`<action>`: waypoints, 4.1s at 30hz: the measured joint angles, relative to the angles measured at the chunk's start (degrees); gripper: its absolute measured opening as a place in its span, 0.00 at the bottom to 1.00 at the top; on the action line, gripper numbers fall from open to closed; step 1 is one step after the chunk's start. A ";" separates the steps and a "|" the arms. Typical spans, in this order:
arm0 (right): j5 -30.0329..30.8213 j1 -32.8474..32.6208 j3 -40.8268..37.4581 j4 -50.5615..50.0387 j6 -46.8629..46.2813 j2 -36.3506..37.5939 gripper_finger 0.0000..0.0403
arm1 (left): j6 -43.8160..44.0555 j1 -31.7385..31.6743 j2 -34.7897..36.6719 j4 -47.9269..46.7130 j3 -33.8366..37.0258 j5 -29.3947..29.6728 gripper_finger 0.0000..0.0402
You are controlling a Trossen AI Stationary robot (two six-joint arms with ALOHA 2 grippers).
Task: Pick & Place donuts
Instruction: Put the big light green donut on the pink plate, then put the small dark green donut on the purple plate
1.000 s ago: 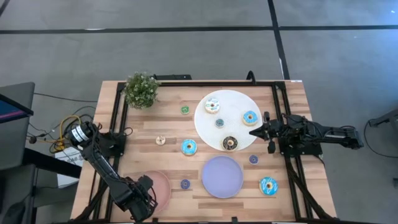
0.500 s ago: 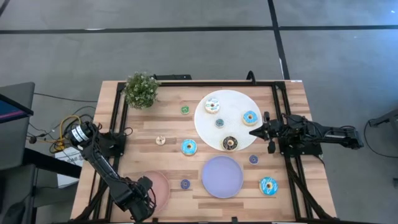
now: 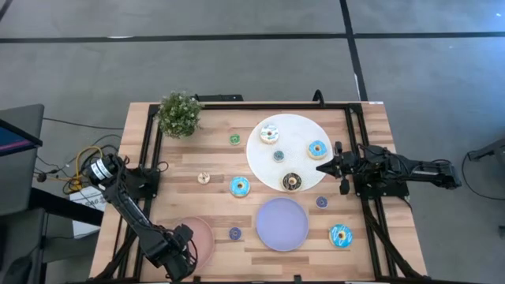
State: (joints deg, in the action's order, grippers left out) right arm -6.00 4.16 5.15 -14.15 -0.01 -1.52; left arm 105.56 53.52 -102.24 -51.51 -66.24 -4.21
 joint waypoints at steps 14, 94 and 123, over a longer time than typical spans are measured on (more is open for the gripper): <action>0.00 -0.02 0.00 0.00 0.00 0.00 0.00 | 0.02 -0.53 2.31 0.03 0.00 0.93 0.49; 1.90 -0.81 -0.26 11.15 -4.47 -0.03 0.00 | -85.27 -38.98 12.08 23.23 1.64 18.84 0.00; 31.44 -3.80 51.72 -11.48 -22.23 -70.06 0.00 | -102.57 -36.33 57.59 40.94 35.60 20.86 0.00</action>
State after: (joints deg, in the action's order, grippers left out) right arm 25.44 0.36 56.87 -25.63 -22.24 -71.58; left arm 2.99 17.19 -44.65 -10.56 -30.63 16.65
